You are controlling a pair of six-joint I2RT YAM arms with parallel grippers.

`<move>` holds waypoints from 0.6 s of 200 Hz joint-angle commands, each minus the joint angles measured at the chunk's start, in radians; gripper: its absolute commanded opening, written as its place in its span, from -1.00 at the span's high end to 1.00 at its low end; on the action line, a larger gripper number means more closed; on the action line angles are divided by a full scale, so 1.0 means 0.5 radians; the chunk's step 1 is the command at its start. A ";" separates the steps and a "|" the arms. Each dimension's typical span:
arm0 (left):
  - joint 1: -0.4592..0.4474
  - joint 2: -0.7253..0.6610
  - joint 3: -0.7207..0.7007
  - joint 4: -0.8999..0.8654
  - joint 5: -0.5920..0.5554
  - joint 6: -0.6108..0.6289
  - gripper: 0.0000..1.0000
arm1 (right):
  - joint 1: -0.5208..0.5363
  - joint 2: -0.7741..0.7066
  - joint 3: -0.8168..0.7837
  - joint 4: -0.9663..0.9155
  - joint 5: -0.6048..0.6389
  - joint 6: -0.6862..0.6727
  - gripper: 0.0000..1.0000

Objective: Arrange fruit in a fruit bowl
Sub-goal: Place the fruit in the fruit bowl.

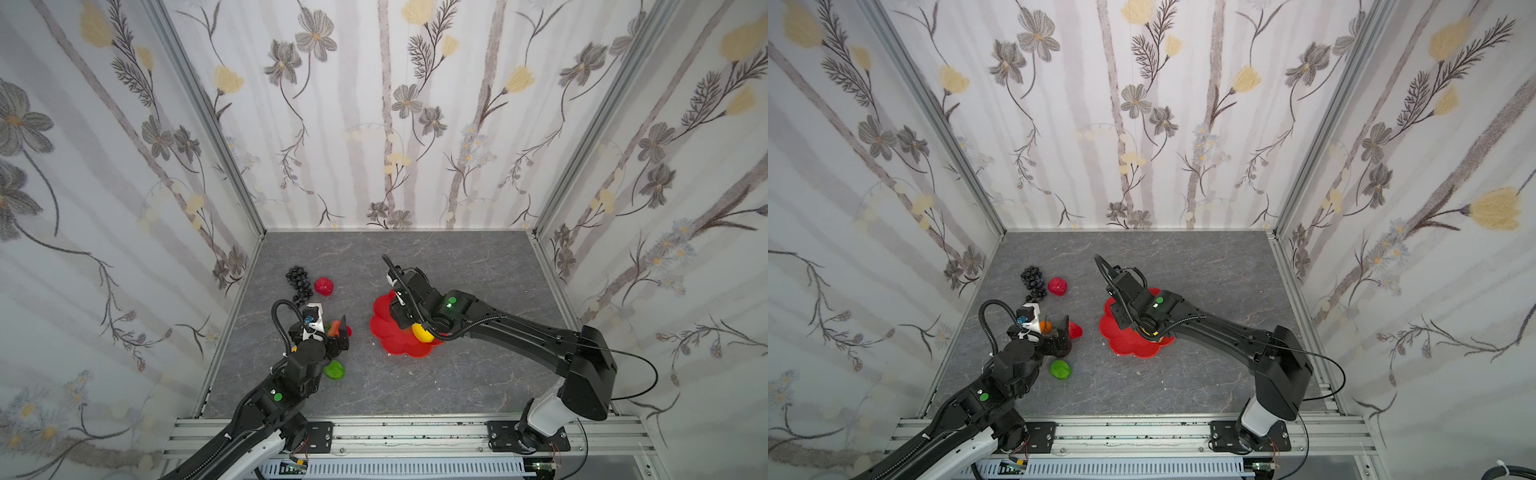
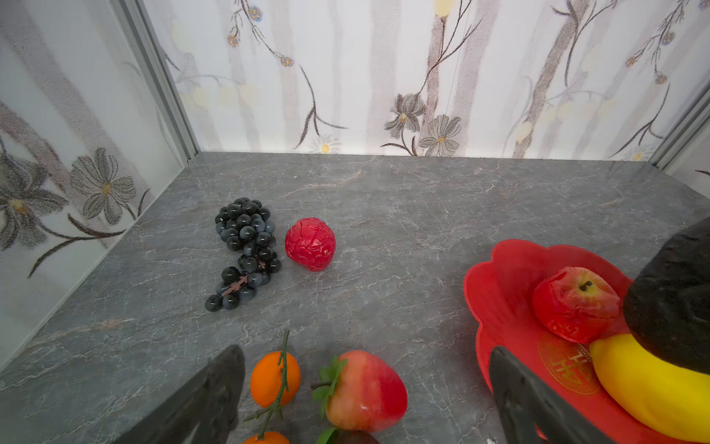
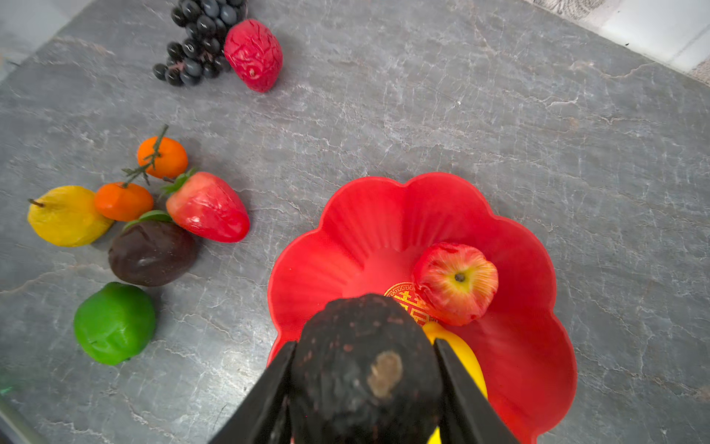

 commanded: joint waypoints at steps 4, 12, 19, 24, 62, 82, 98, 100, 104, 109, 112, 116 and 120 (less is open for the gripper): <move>0.012 -0.126 -0.065 0.025 0.005 0.032 -1.00 | 0.005 0.140 0.137 -0.105 0.060 -0.036 0.10; 0.015 -0.150 -0.075 0.034 0.009 0.032 -1.00 | 0.005 0.192 0.186 -0.129 0.060 -0.036 0.10; 0.018 -0.161 -0.076 0.035 0.008 0.032 -1.00 | 0.007 0.233 0.231 -0.148 0.062 -0.036 0.10; 0.019 -0.162 -0.075 0.034 0.011 0.032 -1.00 | 0.007 0.266 0.260 -0.163 0.062 -0.036 0.10; 0.022 -0.159 -0.068 0.003 0.019 0.011 -1.00 | 0.011 0.490 0.477 -0.282 0.109 -0.037 0.10; 0.024 -0.184 -0.070 -0.006 0.022 0.007 -1.00 | 0.011 0.569 0.550 -0.318 0.140 -0.040 0.10; 0.024 -0.207 -0.073 -0.008 0.019 0.010 -1.00 | 0.008 0.623 0.589 -0.336 0.176 -0.039 0.09; 0.025 -0.208 -0.073 -0.006 0.018 0.010 -1.00 | 0.010 0.633 0.592 -0.336 0.182 -0.039 0.09; 0.025 -0.213 -0.074 -0.008 0.020 0.010 -1.00 | 0.010 0.647 0.603 -0.345 0.187 -0.039 0.09; 0.027 -0.214 -0.075 -0.011 0.017 0.010 -1.00 | 0.010 0.662 0.617 -0.358 0.196 -0.040 0.09; 0.028 -0.217 -0.078 -0.013 0.019 0.009 -1.00 | 0.011 0.675 0.628 -0.363 0.197 -0.039 0.09; 0.028 -0.220 -0.077 -0.017 0.020 0.007 -1.00 | 0.010 0.686 0.637 -0.369 0.198 -0.042 0.09; 0.028 -0.220 -0.077 -0.020 0.018 0.005 -1.00 | 0.011 0.701 0.647 -0.371 0.202 -0.044 0.09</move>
